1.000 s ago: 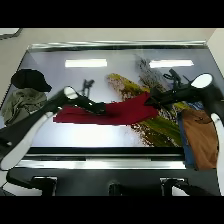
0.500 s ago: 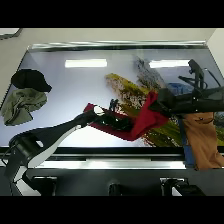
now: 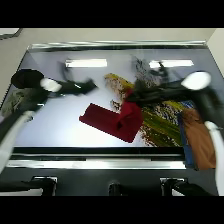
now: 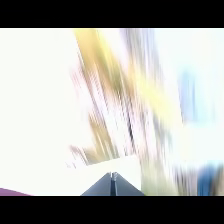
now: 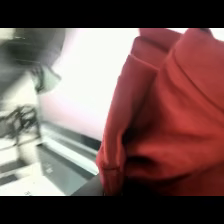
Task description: Fold the shirts.
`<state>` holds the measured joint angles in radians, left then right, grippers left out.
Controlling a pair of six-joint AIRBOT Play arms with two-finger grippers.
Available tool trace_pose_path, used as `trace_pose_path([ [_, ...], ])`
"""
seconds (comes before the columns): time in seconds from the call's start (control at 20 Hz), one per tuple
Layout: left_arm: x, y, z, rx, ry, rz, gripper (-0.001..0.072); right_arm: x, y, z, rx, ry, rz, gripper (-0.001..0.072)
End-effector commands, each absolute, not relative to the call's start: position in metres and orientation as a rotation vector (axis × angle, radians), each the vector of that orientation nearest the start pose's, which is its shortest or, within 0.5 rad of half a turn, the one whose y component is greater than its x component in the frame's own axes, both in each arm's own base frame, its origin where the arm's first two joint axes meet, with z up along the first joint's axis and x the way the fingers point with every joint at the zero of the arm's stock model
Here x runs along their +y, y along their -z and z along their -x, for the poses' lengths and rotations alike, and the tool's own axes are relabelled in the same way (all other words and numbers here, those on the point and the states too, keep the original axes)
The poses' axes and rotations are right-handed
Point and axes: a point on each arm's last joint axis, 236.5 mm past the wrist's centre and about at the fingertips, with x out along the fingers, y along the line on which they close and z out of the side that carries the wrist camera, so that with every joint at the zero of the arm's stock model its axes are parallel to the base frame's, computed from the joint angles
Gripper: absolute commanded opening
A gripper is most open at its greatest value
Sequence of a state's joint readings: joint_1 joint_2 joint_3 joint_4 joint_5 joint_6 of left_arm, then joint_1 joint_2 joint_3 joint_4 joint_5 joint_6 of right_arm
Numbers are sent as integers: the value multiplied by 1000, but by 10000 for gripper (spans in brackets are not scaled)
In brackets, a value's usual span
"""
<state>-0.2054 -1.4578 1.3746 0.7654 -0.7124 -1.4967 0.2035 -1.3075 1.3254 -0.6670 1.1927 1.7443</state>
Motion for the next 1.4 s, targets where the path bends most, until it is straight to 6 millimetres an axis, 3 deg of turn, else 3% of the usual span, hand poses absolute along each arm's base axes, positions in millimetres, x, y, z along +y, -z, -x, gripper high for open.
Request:
trace_pose_path([
  [0.0,-89,-222,-496,521,290,583,29,335,-87,-405,1269,-684,-973,43],
  [0.1,-60,-265,-473,425,252,543,29,373,-47,-416,1303,-663,-1059,44],
  [0.15,-55,-282,-461,393,247,522,29,387,-30,-420,1323,-640,-1103,46],
  [0.2,-53,-294,-449,372,247,496,29,402,-15,-421,1349,-624,-1153,133],
  [0.3,-54,-308,-433,352,253,464,29,418,-7,-421,1369,-661,-1226,641],
  [0.4,-55,-308,-428,362,256,450,29,401,-13,-428,1342,-692,-1183,670],
  [0.5,-54,-301,-427,382,249,435,29,362,-30,-438,1317,-700,-1122,668],
  [0.6,-51,-298,-427,390,235,413,30,302,-35,-435,1350,-637,-969,668],
  [0.75,-47,-294,-428,399,219,387,30,159,7,-393,1544,-241,-544,668],
  [0.8,-47,-293,-427,406,220,386,30,122,20,-370,1620,-131,-465,669],
  [0.85,-48,-291,-426,415,223,386,30,108,31,-350,1676,-91,-473,669],
  [0.9,-49,-289,-425,426,226,385,30,109,44,-332,1719,-83,-535,668],
  [1.0,-50,-284,-424,444,229,385,30,142,72,-314,1726,-137,-708,668],
  [1.1,-51,-279,-423,461,231,387,30,176,87,-318,1645,-195,-832,668],
  [1.25,-54,-273,-420,489,238,385,30,210,101,-336,1548,-197,-907,666],
  [1.3,-54,-273,-420,491,239,385,30,220,102,-340,1529,-201,-936,628],
  [1.35,-54,-273,-420,490,239,385,30,230,98,-346,1500,-222,-961,521],
])
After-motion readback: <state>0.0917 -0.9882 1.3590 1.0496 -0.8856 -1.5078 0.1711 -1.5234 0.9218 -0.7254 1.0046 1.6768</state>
